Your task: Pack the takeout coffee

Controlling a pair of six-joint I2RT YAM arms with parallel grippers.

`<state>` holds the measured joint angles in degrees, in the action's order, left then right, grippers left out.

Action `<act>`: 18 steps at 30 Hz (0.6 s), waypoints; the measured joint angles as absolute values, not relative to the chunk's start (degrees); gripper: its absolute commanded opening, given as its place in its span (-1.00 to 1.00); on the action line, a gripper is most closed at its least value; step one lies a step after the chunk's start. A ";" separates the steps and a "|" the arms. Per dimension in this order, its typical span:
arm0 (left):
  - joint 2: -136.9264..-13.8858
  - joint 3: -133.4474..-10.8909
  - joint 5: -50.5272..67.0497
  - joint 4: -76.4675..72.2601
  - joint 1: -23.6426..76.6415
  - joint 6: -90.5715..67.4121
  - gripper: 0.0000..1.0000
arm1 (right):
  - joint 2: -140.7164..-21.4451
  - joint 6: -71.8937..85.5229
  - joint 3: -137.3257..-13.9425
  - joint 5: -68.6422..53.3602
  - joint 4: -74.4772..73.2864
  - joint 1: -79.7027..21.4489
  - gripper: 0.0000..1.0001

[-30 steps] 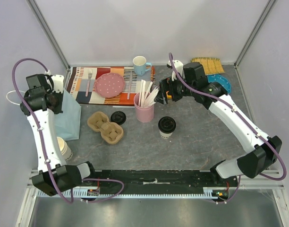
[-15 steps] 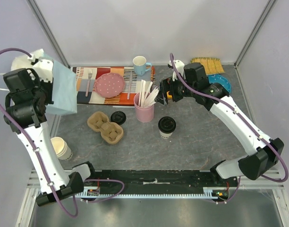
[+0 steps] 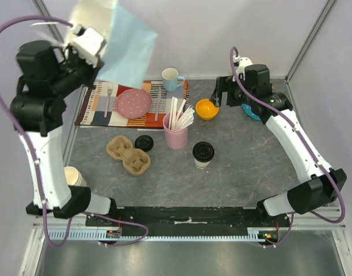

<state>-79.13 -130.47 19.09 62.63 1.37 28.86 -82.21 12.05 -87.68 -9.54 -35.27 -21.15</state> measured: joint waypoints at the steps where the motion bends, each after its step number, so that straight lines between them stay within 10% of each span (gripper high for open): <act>1: -81.34 -132.49 17.89 62.43 5.13 29.19 -0.96 | -82.21 12.05 -87.81 -8.99 -35.14 -19.31 0.96; 18: -103.02 -142.67 -4.38 43.94 52.16 53.06 -0.96 | -73.08 17.21 -85.17 7.77 -33.87 5.23 0.96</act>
<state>-103.02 -142.67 -4.38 43.94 52.16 53.06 -73.08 17.21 -85.17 7.77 -33.87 5.23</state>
